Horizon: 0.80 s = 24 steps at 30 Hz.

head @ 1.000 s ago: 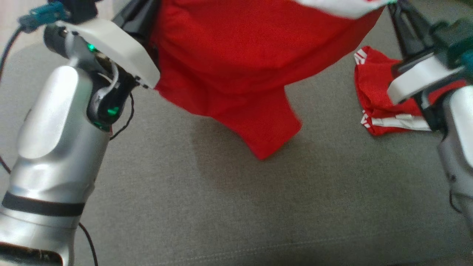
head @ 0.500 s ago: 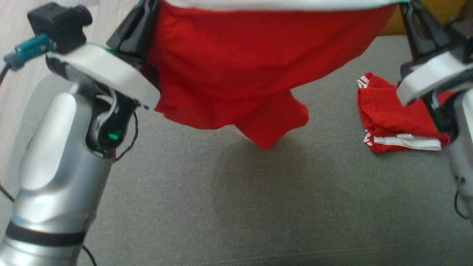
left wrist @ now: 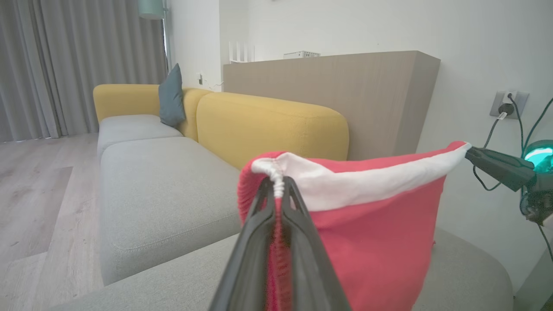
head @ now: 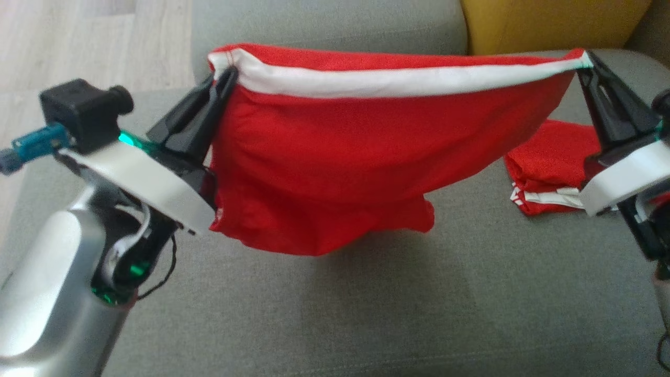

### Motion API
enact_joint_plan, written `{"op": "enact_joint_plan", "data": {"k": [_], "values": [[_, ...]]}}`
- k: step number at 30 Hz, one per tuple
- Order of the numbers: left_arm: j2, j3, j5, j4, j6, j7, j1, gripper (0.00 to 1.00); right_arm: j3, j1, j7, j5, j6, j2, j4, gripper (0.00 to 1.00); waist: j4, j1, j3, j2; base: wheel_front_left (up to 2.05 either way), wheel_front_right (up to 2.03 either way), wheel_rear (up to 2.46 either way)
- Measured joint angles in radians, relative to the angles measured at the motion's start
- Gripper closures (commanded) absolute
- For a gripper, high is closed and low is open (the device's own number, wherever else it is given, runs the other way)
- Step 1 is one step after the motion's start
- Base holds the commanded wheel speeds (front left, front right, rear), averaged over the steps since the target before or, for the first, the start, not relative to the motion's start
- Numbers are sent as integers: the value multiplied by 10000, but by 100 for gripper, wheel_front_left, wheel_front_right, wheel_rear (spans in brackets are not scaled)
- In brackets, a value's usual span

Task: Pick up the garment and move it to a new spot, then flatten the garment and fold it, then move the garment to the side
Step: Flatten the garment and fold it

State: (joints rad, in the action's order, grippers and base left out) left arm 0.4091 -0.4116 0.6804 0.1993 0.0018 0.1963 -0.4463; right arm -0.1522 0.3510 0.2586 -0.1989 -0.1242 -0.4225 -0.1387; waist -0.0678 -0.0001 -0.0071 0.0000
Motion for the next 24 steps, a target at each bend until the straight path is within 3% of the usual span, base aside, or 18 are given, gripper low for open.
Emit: {"op": "enact_joint_plan", "data": {"k": [5, 9, 12, 17, 24], "values": [[-63, -2, 123, -500, -130, 347, -1247, 100, -318, 1333, 570, -284, 0, -104, 311, 100, -130, 0, 591, 0, 0, 0, 0], [-144, -38, -54, -1626, -491, 389, -2830, 100, -953, 3211, 545, -280, 0, -205, 1333, 100, -223, 0, 1190, 0, 0, 0, 0], [-439, -40, -253, -3093, -746, 230, -4663, 100, -1528, 5329, 236, -176, 0, -232, 2761, 100, -316, 1, 1945, 0, 0, 0, 0], [-802, -17, -1124, -5657, -1003, -1095, -7595, 100, -1710, 8332, -815, 418, 0, 368, 5436, 100, -443, 4, 3205, 0, 0, 0, 0], [-1214, -134, -2065, -8228, -1179, -3754, -9725, 100, -380, 10521, -3149, 1808, 0, 1708, 8059, 100, -552, 5, 4479, -1, 0, 0, 0]]}}
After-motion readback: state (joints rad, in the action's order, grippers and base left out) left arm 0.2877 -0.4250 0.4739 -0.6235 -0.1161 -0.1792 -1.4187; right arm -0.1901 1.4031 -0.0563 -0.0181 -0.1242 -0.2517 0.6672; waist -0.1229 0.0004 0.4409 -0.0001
